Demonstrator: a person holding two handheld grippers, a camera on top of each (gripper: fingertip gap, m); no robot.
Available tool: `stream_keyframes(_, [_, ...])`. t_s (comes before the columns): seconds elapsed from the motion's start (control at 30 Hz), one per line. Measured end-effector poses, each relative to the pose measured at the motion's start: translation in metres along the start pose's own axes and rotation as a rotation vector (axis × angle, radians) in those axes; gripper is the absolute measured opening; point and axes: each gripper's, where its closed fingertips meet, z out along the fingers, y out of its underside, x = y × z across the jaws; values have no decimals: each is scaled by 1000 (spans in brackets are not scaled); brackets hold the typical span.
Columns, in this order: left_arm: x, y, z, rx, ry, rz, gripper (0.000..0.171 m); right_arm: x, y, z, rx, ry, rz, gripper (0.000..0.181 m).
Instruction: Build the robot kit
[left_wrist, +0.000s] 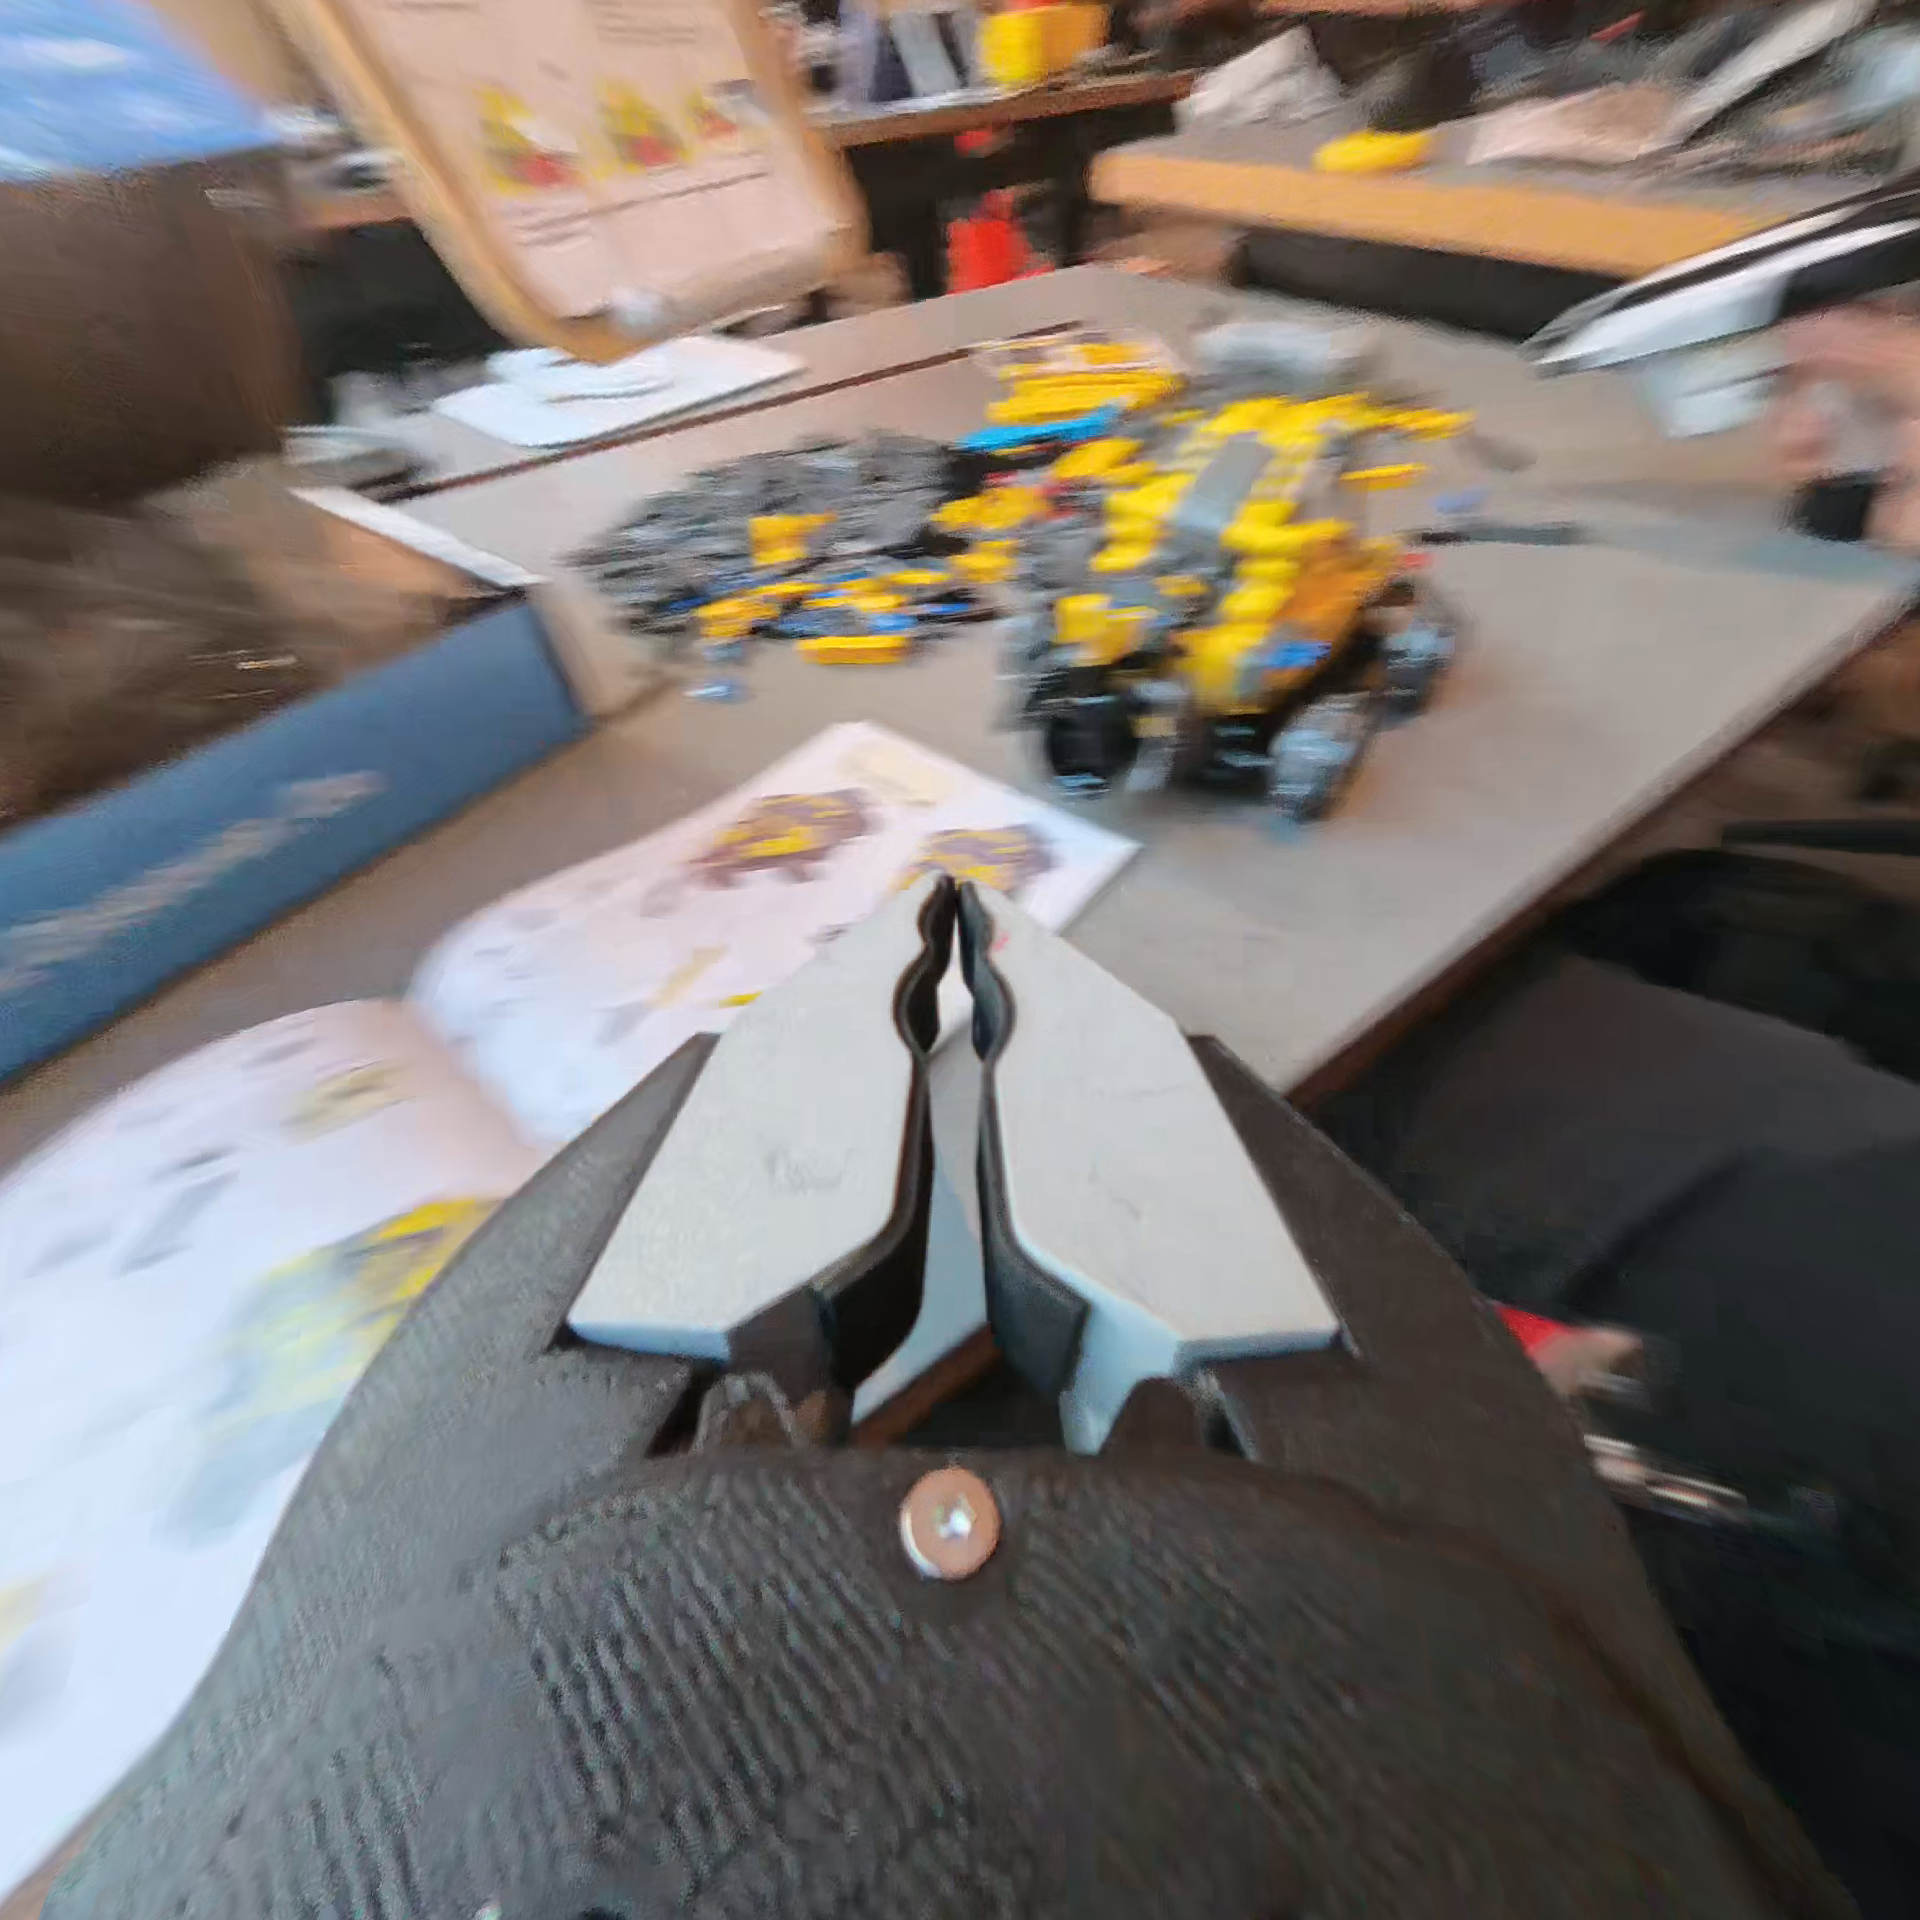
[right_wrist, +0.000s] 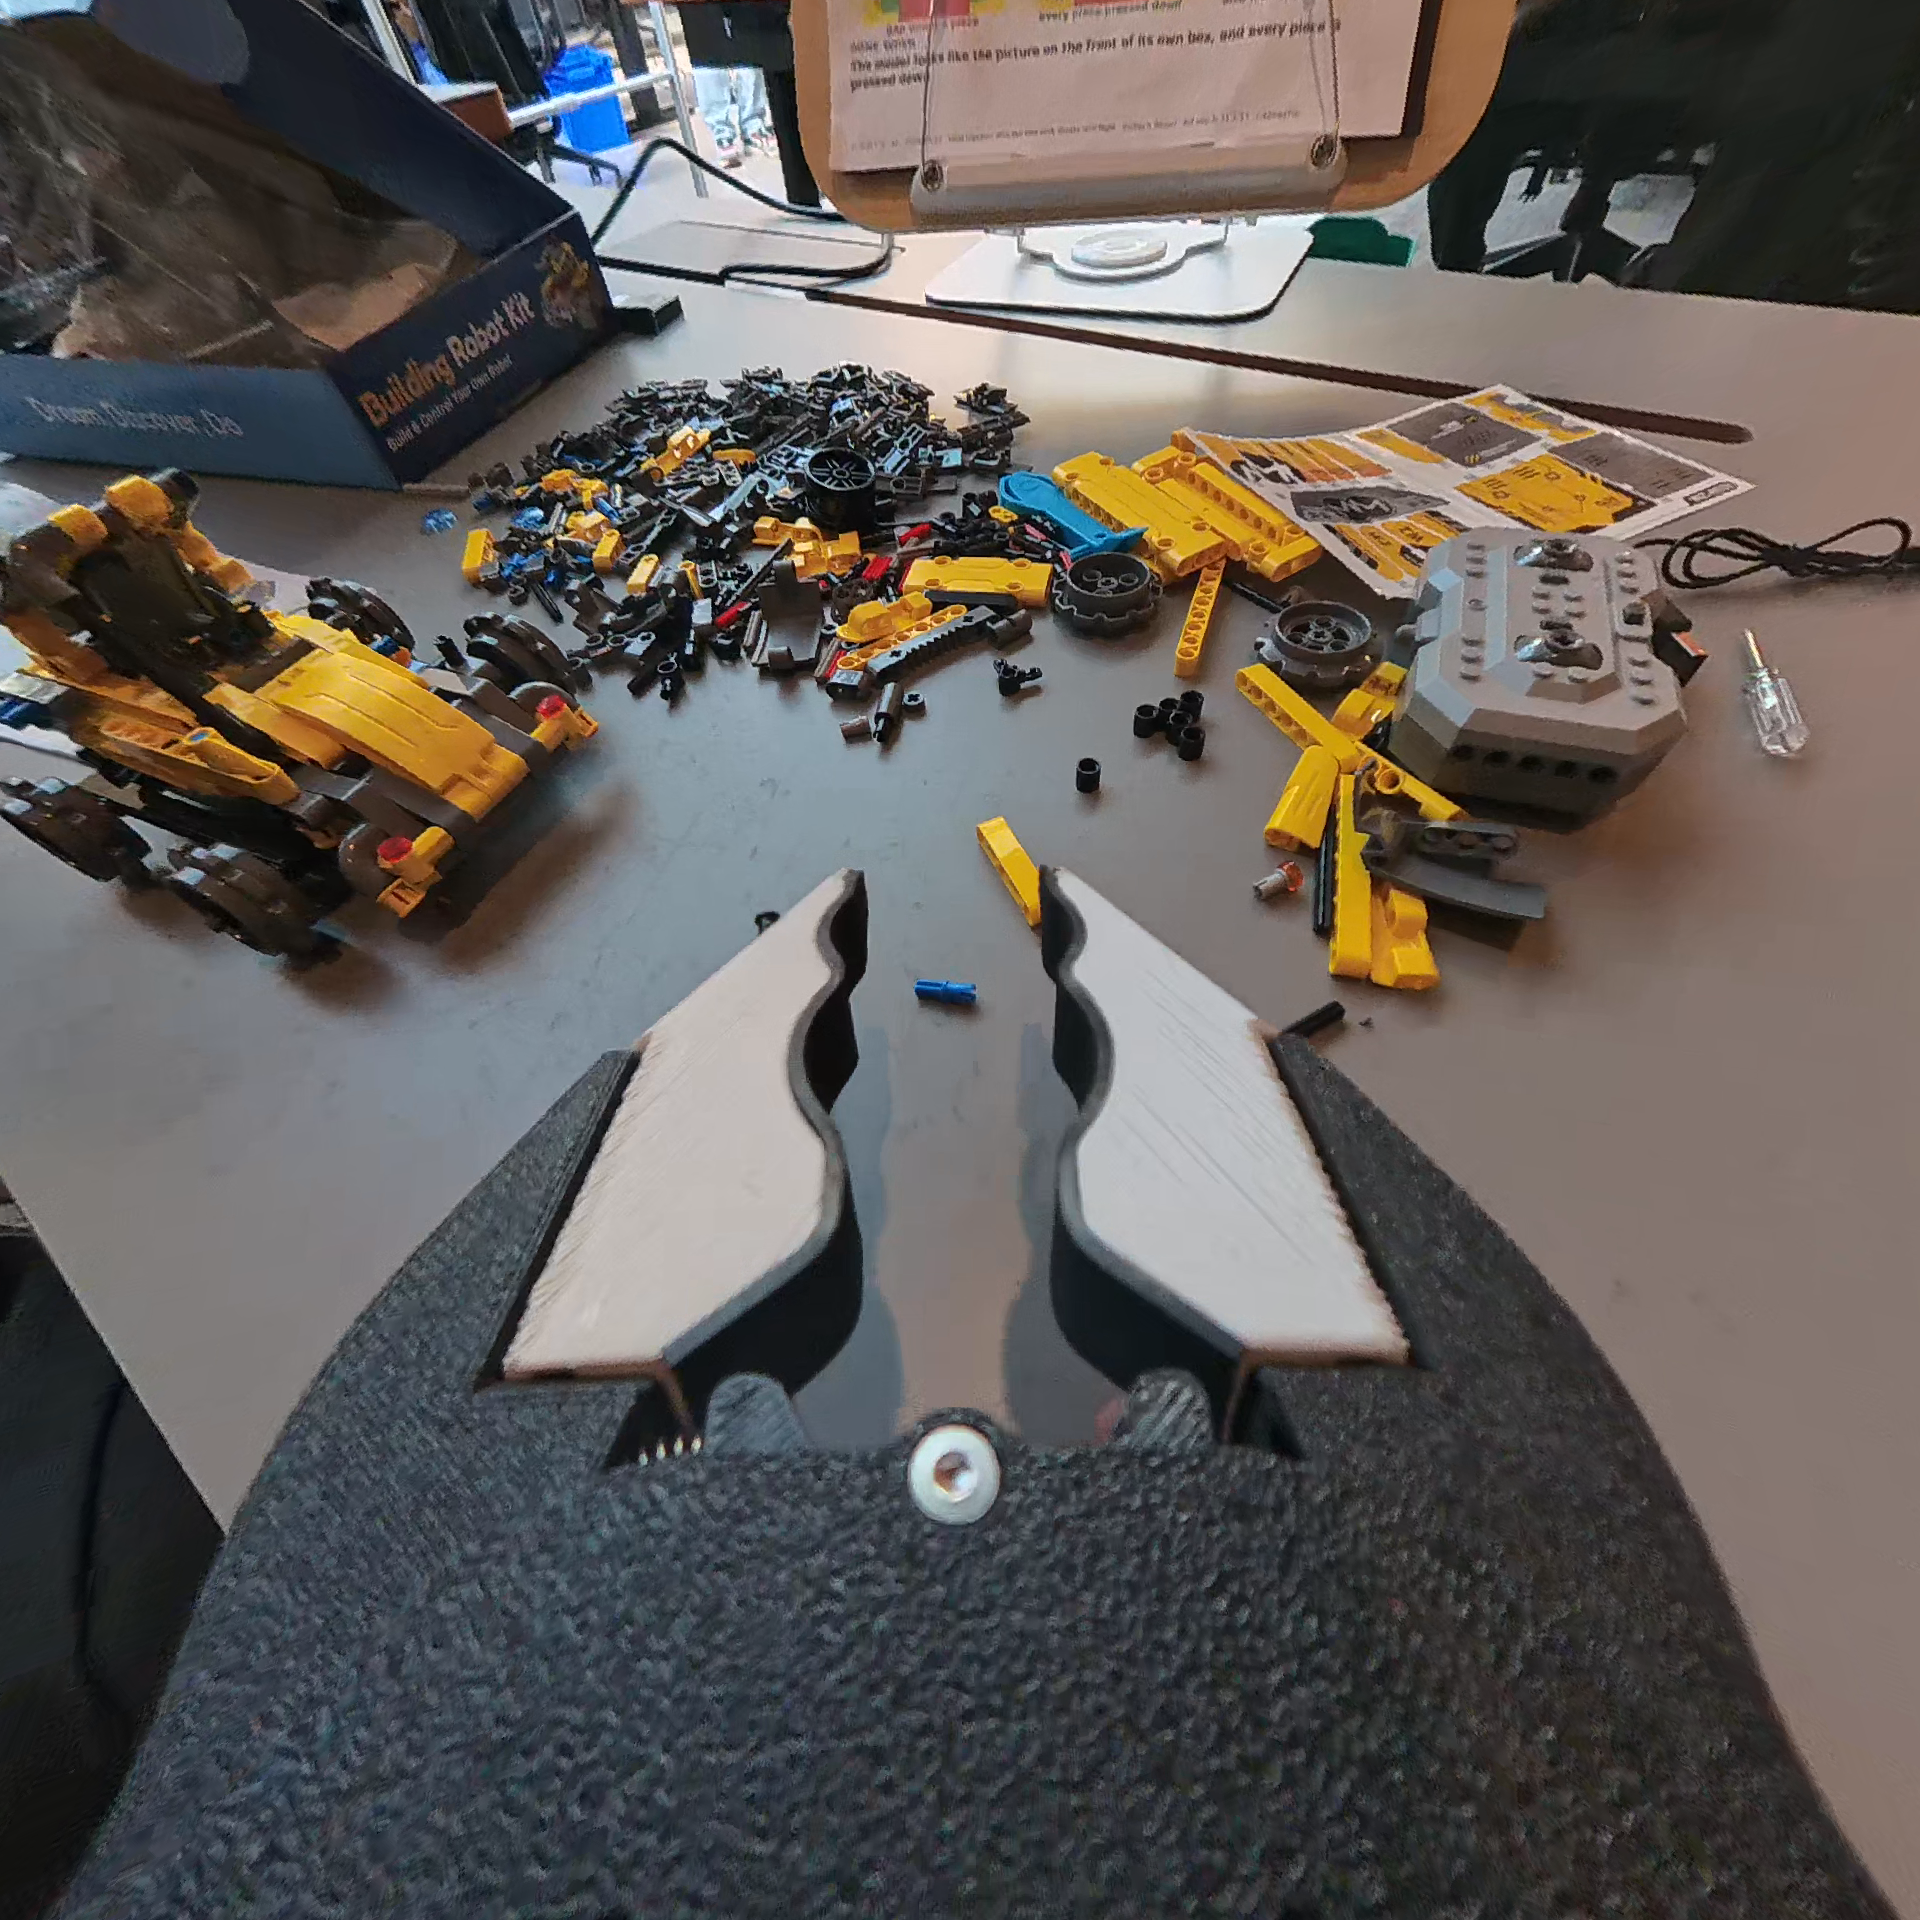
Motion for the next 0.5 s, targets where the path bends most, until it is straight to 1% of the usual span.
stream_keyframes(0.07, [-55,6,-11,-78,-181,21,0,-2,-4,-3,28,0,-21,30])
stream_keyframes(0.13, [-96,21,-21,-174,-269,3,0,-4,-5,-4,41,-7,-28,30])
stream_keyframes(0.2, [-123,36,-28,-235,-312,-41,0,-6,-5,-4,43,-19,-29,30])
stream_keyframes(0.27, [-131,61,-31,-326,-315,-111,0,-6,-6,-4,47,-22,-32,30])
stream_keyframes(0.33, [-122,86,-31,-394,-299,-177,0,-7,-7,-5,52,-19,-37,30])
stream_keyframes(0.37, [-119,89,-31,-366,-330,-189,0,-6,-7,-5,54,-17,-39,29])
stream_keyframes(0.4, [-115,85,-33,-317,-348,-195,0,-6,-7,-5,54,-16,-39,29])
stream_keyframes(0.43, [-110,84,-34,-298,-355,-202,0,-6,-7,-5,52,-16,-39,29])
stream_keyframes(0.5, [-105,86,-37,-300,-391,-185,0,-6,-6,-4,47,-12,-37,29])
